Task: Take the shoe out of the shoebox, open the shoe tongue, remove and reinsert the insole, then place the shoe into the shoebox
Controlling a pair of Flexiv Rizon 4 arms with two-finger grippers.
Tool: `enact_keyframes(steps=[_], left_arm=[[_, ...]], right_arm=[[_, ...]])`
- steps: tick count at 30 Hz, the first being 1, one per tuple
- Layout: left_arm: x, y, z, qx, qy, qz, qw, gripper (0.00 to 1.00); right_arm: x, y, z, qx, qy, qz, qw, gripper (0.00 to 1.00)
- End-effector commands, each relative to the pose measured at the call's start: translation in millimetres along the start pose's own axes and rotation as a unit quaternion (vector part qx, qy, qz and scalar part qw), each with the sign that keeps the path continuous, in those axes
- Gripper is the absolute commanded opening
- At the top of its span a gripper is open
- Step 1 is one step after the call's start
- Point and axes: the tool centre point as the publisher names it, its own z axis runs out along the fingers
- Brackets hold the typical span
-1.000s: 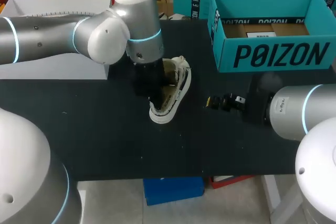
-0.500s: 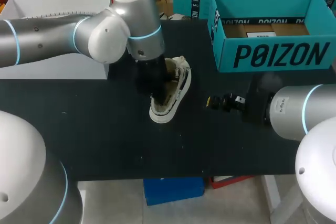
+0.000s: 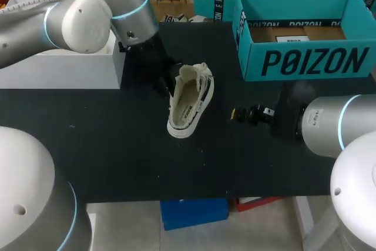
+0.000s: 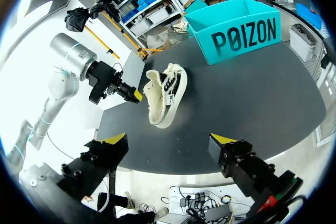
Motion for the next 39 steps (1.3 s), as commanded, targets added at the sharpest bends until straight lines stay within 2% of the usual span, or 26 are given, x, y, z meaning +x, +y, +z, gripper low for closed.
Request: enact_keyframes(steps=[1, 6, 11, 17, 28, 33, 35, 37, 38, 39], left_arm=[[19.0, -9.5, -13.2, -0.026, -0.008, -0.006, 1.0, 0.19], [30.9, -4.5, -21.5, -0.048, 0.009, -0.014, 0.999, 0.24], [41.1, 1.9, -30.1, -0.06, 0.001, -0.034, 0.998, 0.3], [47.2, 3.6, -38.3, -0.058, -0.064, -0.08, 0.993, 0.31], [64.0, 0.4, -51.0, -0.076, -0.16, -0.127, 0.976, 0.34], [64.3, 0.2, -57.8, -0.08, -0.205, -0.14, 0.965, 0.4], [64.5, 1.0, -58.4, -0.082, -0.214, -0.144, 0.963, 0.51], [61.7, 2.2, -59.7, -0.082, -0.224, -0.147, 0.96, 0.48], [59.7, 3.6, -59.9, -0.083, -0.227, -0.148, 0.959, 0.37], [56.9, 5.0, -60.2, -0.084, -0.232, -0.149, 0.958, 0.1]], right_arm=[[1.0, -4.2, 3.9, -0.007, 0.0, 0.002, 1.0, 1.0], [1.0, -4.2, 3.9, -0.007, 0.0, 0.002, 1.0, 1.0], [1.0, -4.2, 3.9, -0.007, 0.0, 0.002, 1.0, 1.0], [1.0, -4.2, 3.9, -0.007, 0.0, 0.002, 1.0, 1.0], [1.0, -4.2, 3.9, -0.007, 0.0, 0.002, 1.0, 1.0], [1.0, -4.2, 3.9, -0.007, 0.0, 0.002, 1.0, 1.0], [1.0, -4.2, 3.9, -0.007, 0.0, 0.002, 1.0, 1.0], [1.0, -4.2, 3.9, -0.007, 0.0, 0.002, 1.0, 1.0], [1.0, -4.2, 3.9, -0.007, 0.0, 0.002, 1.0, 1.0], [1.0, -4.2, 3.9, -0.007, 0.0, 0.002, 1.0, 1.0]])
